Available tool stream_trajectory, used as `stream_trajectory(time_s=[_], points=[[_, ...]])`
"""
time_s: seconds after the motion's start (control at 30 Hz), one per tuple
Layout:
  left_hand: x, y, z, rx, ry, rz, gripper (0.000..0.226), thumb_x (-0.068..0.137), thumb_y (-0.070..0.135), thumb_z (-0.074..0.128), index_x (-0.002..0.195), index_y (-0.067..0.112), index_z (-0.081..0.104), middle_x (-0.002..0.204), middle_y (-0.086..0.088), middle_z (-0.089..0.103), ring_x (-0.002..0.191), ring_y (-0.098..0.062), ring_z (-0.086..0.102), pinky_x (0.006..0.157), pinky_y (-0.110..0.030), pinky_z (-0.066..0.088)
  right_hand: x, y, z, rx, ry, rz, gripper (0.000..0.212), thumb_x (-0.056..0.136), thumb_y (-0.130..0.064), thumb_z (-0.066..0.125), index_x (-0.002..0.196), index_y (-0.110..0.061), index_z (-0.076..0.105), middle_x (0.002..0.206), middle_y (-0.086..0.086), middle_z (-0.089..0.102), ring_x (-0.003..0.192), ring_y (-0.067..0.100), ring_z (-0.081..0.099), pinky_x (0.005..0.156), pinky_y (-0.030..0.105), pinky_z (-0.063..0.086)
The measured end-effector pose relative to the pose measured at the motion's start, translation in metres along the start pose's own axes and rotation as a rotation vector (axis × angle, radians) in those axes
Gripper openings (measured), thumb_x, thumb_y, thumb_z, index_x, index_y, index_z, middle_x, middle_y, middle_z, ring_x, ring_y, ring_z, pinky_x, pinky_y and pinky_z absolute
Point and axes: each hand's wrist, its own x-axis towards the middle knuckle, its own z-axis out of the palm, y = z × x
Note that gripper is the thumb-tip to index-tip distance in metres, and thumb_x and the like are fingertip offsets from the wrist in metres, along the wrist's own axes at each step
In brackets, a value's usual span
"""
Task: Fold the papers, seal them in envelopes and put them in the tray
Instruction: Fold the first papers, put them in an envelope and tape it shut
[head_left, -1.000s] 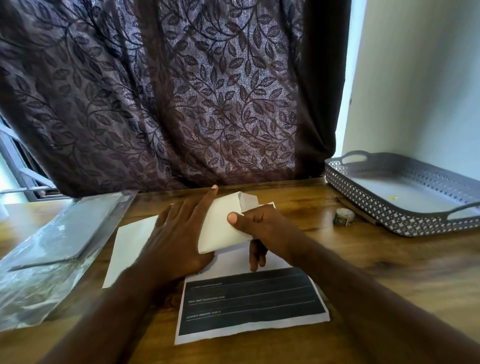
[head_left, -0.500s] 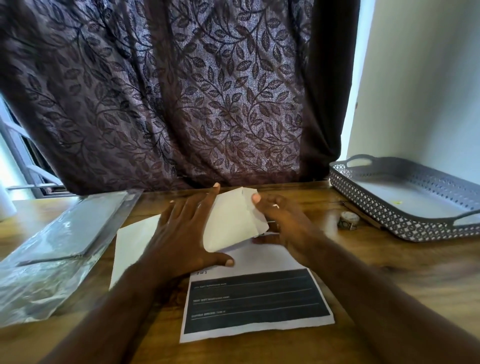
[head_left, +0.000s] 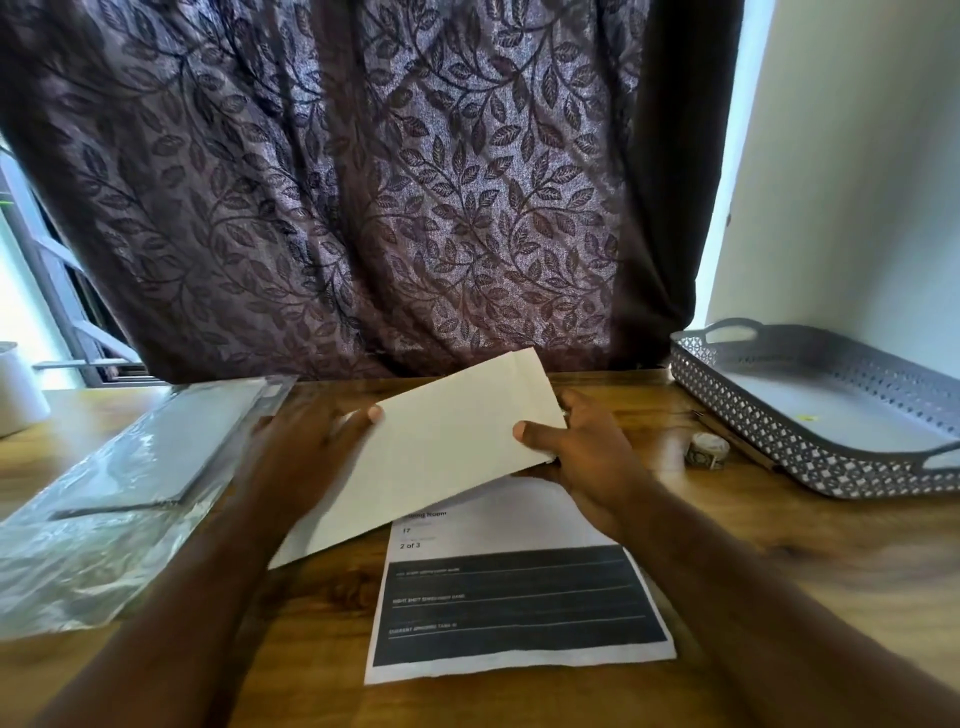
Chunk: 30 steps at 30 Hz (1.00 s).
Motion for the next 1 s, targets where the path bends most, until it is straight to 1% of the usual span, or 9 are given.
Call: stream_trajectory(time_s=[0.1,0.2,0.3,0.43,0.53,0.73,0.83,0.9,1.0], points=[[0.004,-0.001,-0.006,-0.102,-0.003,-0.12,0.05,0.094,0.049,0.06,0.132,0.017,0.058,0.119,-0.012,0.066,0.104,-0.028,0.061,0.086,-0.039,0.046,0.005,0.002,-0.009,0.027,0.078,-0.056,0.036,0.093,-0.005,0.067,0.128,-0.009,0.057,0.122,0.008,0.069,0.105,0.026,0.071,0.087,0.047,0.061],[0.003,0.008,-0.011,-0.262,-0.066,0.013,0.029,0.093,0.025,0.07,0.119,0.013,0.066,0.114,-0.007,0.067,0.099,-0.018,0.058,0.08,-0.025,0.042,0.012,0.003,-0.022,0.061,0.162,-0.119,0.025,0.092,-0.005,0.069,0.115,-0.011,0.063,0.113,0.005,0.073,0.092,0.021,0.075,0.076,0.039,0.064],[0.0,0.023,-0.018,-0.409,-0.225,0.002,0.016,0.09,0.025,0.072,0.106,0.023,0.072,0.106,0.005,0.072,0.086,-0.01,0.07,0.068,-0.012,0.049,0.02,0.002,-0.032,0.137,0.237,-0.119,0.025,0.091,-0.004,0.07,0.112,-0.011,0.062,0.11,0.006,0.073,0.093,0.023,0.075,0.073,0.039,0.063],[-0.012,0.043,-0.016,-0.754,-0.584,-0.177,0.034,0.084,0.021,0.074,0.118,0.016,0.069,0.108,-0.01,0.077,0.093,-0.026,0.075,0.079,-0.034,0.062,0.024,0.004,-0.038,0.189,0.231,-0.123,0.013,0.09,0.0,0.068,0.101,-0.007,0.066,0.096,0.009,0.076,0.083,0.021,0.076,0.063,0.03,0.06],[-0.024,0.056,-0.002,-0.956,-0.725,-0.212,0.038,0.09,0.015,0.068,0.128,0.011,0.065,0.12,-0.017,0.072,0.11,-0.041,0.068,0.097,-0.051,0.054,0.024,0.008,-0.039,0.175,0.164,-0.107,0.009,0.09,0.0,0.067,0.098,-0.006,0.069,0.094,0.011,0.076,0.085,0.026,0.075,0.067,0.033,0.059],[-0.015,0.091,0.024,-1.036,-0.703,-0.289,0.035,0.092,0.013,0.067,0.127,0.016,0.063,0.115,-0.013,0.074,0.105,-0.035,0.072,0.093,-0.051,0.056,0.019,0.01,-0.036,0.126,0.021,-0.075,0.013,0.088,0.0,0.07,0.083,-0.011,0.077,0.091,0.015,0.077,0.076,0.026,0.075,0.06,0.032,0.059],[-0.007,0.1,0.033,-1.036,-0.652,-0.325,0.024,0.093,0.013,0.066,0.117,0.015,0.069,0.107,-0.012,0.077,0.095,-0.032,0.075,0.077,-0.042,0.061,0.018,0.009,-0.038,0.172,-0.043,-0.076,0.011,0.088,-0.017,0.072,0.081,-0.01,0.078,0.09,0.015,0.076,0.077,0.028,0.074,0.062,0.031,0.059],[-0.006,0.098,0.039,-1.055,-0.611,-0.378,0.02,0.092,0.014,0.068,0.111,0.015,0.072,0.104,-0.012,0.077,0.093,-0.033,0.075,0.077,-0.043,0.061,0.018,0.008,-0.035,0.259,-0.044,-0.045,0.022,0.089,-0.026,0.069,0.079,-0.008,0.078,0.087,0.017,0.076,0.074,0.026,0.073,0.061,0.031,0.059],[-0.007,0.09,0.047,-1.057,-0.566,-0.382,0.014,0.092,0.025,0.07,0.105,0.019,0.074,0.103,-0.01,0.078,0.093,-0.031,0.075,0.081,-0.047,0.061,0.02,0.009,-0.032,0.116,-0.01,-0.084,0.016,0.091,-0.012,0.07,0.079,-0.005,0.075,0.083,0.013,0.076,0.07,0.022,0.071,0.058,0.026,0.056]])
